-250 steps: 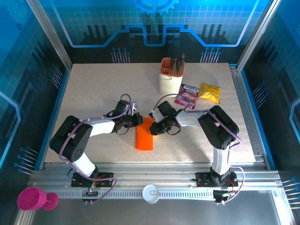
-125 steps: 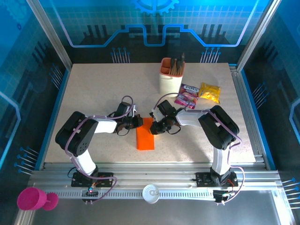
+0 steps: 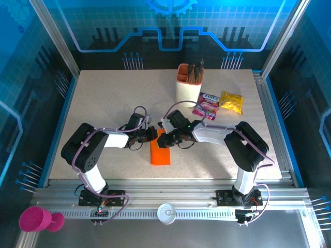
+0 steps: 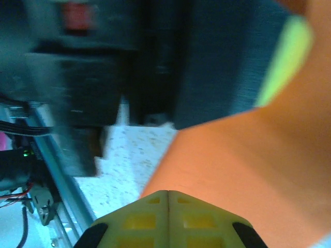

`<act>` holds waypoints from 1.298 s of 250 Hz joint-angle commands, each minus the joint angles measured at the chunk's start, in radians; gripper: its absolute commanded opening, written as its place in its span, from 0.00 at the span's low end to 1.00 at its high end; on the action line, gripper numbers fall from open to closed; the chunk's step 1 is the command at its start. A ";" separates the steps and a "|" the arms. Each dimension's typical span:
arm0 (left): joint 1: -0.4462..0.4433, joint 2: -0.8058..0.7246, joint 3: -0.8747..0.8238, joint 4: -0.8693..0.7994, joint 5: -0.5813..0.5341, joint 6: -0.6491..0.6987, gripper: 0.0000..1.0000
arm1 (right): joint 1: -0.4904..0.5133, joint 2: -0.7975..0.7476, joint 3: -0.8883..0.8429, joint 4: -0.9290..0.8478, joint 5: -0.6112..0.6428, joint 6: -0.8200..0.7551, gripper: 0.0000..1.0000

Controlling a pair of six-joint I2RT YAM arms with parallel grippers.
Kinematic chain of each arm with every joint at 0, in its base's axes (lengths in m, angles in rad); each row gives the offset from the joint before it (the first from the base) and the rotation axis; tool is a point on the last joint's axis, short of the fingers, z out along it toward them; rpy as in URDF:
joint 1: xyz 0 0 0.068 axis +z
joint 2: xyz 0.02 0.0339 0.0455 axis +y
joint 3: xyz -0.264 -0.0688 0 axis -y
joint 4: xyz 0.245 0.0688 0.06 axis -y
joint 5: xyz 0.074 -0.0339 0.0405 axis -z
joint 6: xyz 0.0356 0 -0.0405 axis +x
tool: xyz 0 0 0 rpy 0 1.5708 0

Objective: Fold a paper plane with a square sheet of paper (pick it up from the middle)

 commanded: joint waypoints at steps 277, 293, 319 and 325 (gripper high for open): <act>0.008 0.041 -0.010 -0.022 0.004 0.017 0.00 | 0.169 0.169 -0.095 0.164 0.117 0.151 0.00; 0.008 0.046 -0.008 -0.020 0.003 0.015 0.00 | 0.186 0.156 -0.089 0.121 0.130 0.121 0.00; 0.008 0.050 -0.008 -0.019 0.002 0.016 0.00 | 0.221 0.128 -0.080 0.073 0.154 0.073 0.00; 0.008 0.050 -0.008 -0.021 0.002 0.016 0.00 | 0.230 0.122 -0.078 0.061 0.161 0.063 0.00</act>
